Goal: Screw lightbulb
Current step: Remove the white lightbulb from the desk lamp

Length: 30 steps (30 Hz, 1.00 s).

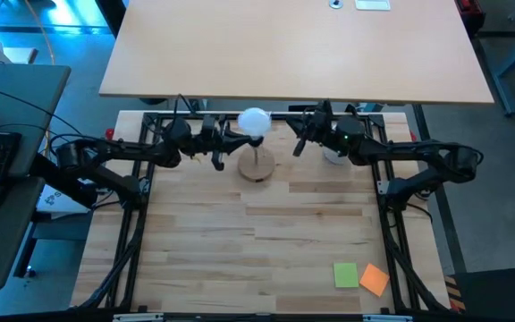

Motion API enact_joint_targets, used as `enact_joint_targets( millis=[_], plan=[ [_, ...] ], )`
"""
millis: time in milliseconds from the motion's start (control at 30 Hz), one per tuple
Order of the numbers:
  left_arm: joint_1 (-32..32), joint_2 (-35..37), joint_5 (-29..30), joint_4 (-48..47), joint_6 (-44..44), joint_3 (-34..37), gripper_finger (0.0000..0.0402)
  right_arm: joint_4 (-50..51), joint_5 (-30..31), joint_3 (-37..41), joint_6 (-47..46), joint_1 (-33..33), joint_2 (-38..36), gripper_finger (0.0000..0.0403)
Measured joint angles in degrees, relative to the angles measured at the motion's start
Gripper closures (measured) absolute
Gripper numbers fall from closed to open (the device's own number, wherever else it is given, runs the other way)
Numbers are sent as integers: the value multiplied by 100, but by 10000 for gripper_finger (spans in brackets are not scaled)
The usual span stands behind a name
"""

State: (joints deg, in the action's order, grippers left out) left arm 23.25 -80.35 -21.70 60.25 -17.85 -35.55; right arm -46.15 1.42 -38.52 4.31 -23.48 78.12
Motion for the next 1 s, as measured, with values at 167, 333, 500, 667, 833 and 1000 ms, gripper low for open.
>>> enact_joint_targets(
  millis=[167,333,500,667,833,1000],
  plan=[
    [-11,483,291,-1149,218,16,401,428,769,0,-182,-67,-358,403],
    [1,1177,1376,-2543,1058,31,401,774,-151,0,-137,168,-717,403],
    [118,1440,2313,-2598,1663,33,401,696,-1030,0,-86,435,-742,403],
    [335,1218,1985,-1793,1838,32,401,132,-1137,-11,-87,506,-461,403],
    [326,950,1556,-1378,1648,35,401,51,-1139,-349,-94,428,-63,403],
    [111,872,1468,-1309,1568,35,401,178,-1094,-839,-88,274,385,403]
  ],
)
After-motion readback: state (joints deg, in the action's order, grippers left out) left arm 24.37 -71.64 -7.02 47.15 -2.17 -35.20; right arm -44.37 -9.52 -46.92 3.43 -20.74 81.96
